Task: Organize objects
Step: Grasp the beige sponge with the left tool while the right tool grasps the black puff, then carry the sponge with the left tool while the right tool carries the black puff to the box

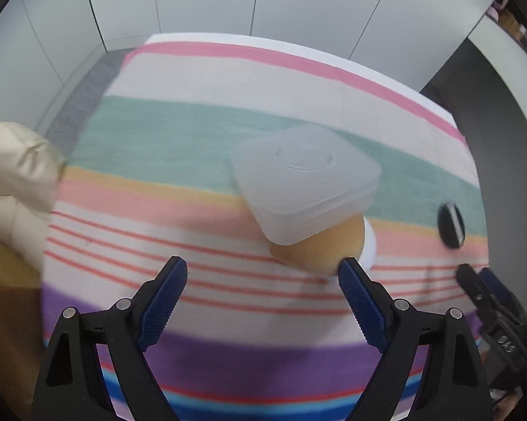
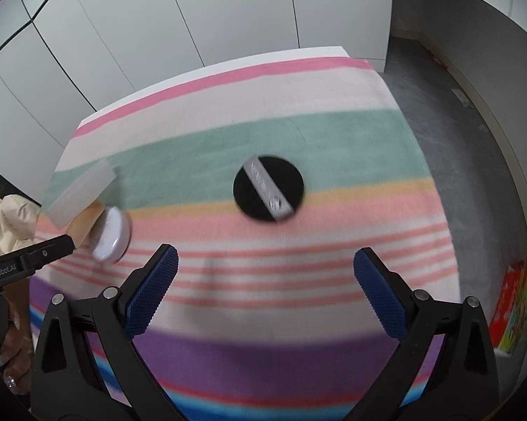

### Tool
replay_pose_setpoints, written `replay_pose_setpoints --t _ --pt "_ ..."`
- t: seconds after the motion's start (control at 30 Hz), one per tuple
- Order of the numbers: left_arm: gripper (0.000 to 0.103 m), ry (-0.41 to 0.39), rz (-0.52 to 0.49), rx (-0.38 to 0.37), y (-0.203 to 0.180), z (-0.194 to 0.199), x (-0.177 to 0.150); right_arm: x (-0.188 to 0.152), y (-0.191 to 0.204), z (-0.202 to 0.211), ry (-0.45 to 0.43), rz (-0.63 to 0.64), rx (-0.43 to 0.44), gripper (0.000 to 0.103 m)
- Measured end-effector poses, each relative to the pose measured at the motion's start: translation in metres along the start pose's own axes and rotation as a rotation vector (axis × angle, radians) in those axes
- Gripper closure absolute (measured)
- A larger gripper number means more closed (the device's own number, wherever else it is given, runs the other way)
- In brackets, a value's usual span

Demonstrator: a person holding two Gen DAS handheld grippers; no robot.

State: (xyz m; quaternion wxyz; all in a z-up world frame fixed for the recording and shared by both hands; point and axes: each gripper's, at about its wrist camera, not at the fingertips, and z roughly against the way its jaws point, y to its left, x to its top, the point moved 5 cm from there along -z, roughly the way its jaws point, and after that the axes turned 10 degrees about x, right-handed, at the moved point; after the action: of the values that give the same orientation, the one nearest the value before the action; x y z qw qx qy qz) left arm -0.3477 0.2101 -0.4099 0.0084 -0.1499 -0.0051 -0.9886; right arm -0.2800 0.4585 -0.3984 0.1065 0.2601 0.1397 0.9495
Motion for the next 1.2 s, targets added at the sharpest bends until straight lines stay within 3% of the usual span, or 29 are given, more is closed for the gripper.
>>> replay_pose_setpoints --t 0.17,0.27,0.33,0.43,0.67,0.87,0.93,1.0,1.2 --pt "0.014 -0.022 0.015 -0.051 -0.009 -0.01 0.01 0.016 0.004 -0.024 -0.028 0.055 -0.007 0.002" --pt "0.013 -0.031 0.004 -0.061 -0.015 -0.012 0.012 0.023 0.008 -0.033 -0.046 0.083 -0.033 0.023" --pt "0.012 -0.027 -0.006 -0.05 -0.016 -0.016 0.012 0.024 0.009 -0.039 -0.051 0.113 -0.072 0.045" --pt "0.011 -0.016 -0.002 -0.061 -0.018 -0.021 0.011 0.025 0.014 -0.043 -0.058 0.163 -0.12 0.054" --pt "0.011 -0.024 0.032 -0.097 -0.019 -0.02 0.019 0.02 0.018 -0.031 -0.081 0.146 -0.044 0.057" --pt "0.012 -0.055 -0.018 -0.013 -0.04 -0.023 0.031 0.015 0.035 -0.025 -0.07 0.172 0.001 0.057" --pt "0.023 -0.08 -0.056 0.041 -0.046 -0.026 0.034 0.012 0.036 -0.025 -0.064 0.171 0.002 0.057" --pt "0.033 -0.095 -0.072 0.015 -0.048 -0.026 0.034 0.01 0.034 -0.026 -0.056 0.163 0.002 0.057" --pt "0.034 -0.144 -0.093 0.075 -0.046 -0.021 0.036 0.006 0.029 -0.026 -0.052 0.155 0.005 0.057"
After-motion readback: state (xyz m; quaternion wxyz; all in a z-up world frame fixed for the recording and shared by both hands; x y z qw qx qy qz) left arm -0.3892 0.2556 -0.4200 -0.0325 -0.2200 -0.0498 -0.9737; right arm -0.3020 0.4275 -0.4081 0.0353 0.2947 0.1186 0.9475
